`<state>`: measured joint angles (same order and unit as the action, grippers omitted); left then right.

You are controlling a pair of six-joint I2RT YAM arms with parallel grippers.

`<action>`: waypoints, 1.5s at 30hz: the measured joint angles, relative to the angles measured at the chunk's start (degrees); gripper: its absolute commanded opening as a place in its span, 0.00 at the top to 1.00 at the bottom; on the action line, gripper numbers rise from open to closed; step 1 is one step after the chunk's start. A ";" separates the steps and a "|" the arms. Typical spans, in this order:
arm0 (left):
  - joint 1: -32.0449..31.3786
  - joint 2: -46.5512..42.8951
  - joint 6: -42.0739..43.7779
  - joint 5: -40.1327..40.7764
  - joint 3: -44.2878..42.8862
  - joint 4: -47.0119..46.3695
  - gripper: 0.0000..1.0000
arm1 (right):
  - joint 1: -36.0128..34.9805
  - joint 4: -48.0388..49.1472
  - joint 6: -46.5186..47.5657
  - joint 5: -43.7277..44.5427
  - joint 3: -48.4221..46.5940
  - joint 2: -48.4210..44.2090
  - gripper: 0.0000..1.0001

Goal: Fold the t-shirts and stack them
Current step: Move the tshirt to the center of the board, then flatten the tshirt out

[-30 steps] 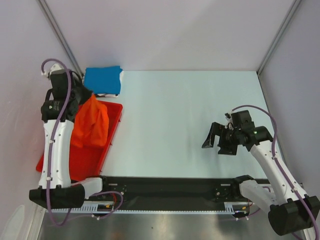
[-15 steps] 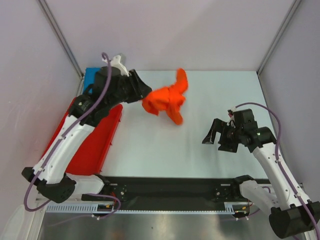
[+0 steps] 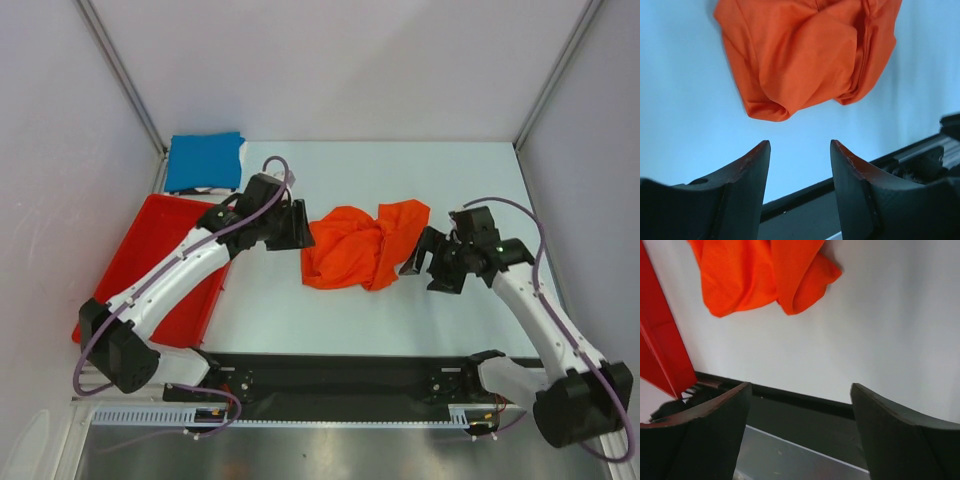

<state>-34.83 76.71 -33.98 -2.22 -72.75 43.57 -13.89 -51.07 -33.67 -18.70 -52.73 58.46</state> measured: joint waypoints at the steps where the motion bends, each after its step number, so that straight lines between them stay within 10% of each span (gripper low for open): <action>1: 0.00 0.68 0.90 -1.20 0.55 -1.03 0.44 | 0.13 1.57 -0.28 0.13 0.00 2.45 0.22; 14: -0.04 25.38 13.64 -3.98 -10.69 -6.71 0.48 | -4.83 9.22 6.62 11.67 -30.75 42.97 0.11; 24: -0.04 32.33 13.44 -5.35 -9.11 -5.38 0.56 | -9.14 2.69 14.56 26.43 -53.40 64.81 0.27; 32: -0.04 32.37 11.76 -9.53 -6.23 -6.84 0.80 | -7.98 0.63 17.05 28.50 -52.43 66.99 0.49; 38: -0.04 32.35 10.60 -10.03 -4.81 -7.41 1.00 | -6.29 1.22 17.55 28.52 -48.96 64.15 1.00; 45: -0.96 26.69 9.55 -9.73 -2.27 -8.24 1.00 | 1.27 0.15 14.93 27.26 -41.03 49.40 1.00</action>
<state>-35.79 103.39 -24.43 -11.94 -75.02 35.33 -12.62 -50.92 -18.74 8.56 -93.76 107.85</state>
